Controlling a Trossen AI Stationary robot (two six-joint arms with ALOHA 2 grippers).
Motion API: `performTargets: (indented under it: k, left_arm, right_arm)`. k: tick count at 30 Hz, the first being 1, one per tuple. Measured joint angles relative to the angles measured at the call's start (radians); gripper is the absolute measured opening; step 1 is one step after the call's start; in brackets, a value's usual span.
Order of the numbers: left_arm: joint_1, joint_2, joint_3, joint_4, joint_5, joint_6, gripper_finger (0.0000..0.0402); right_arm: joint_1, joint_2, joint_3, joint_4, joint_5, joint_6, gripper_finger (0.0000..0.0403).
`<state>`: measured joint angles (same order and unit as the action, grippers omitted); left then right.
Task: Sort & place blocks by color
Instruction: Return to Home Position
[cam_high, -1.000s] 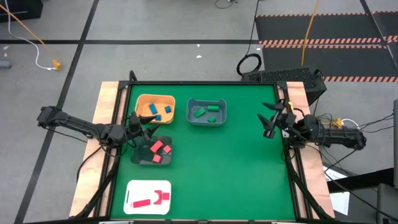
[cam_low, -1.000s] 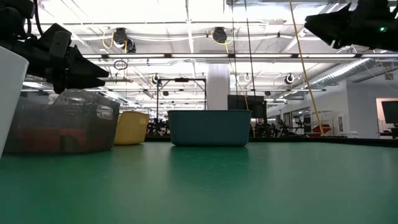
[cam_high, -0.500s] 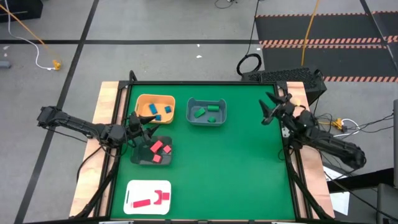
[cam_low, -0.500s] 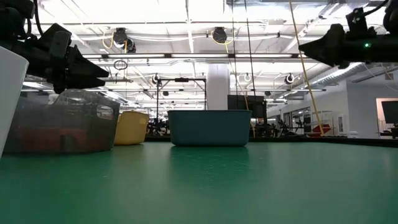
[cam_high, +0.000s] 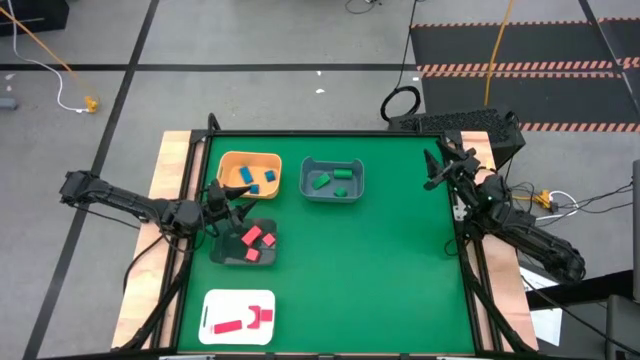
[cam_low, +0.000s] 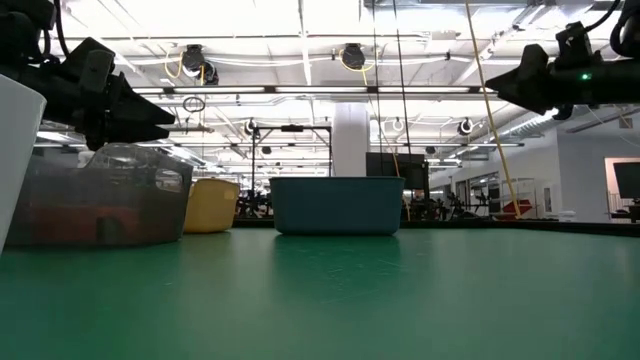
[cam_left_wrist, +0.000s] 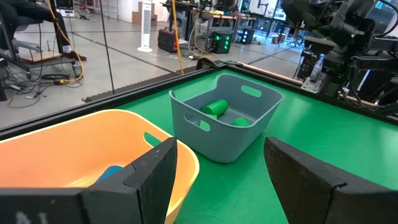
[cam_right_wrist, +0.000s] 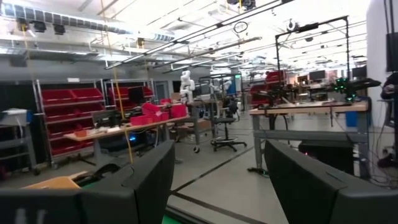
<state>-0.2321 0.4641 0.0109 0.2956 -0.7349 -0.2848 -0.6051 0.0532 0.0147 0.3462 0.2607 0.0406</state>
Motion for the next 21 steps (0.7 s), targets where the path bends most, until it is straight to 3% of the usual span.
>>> performTargets:
  k: [21]
  left_arm:
    - [0.000,0.000,0.000,0.000,0.000,0.000,0.0241]
  right_arm:
    - [-0.004,0.000,0.000,0.000,0.077,0.000,0.0242]
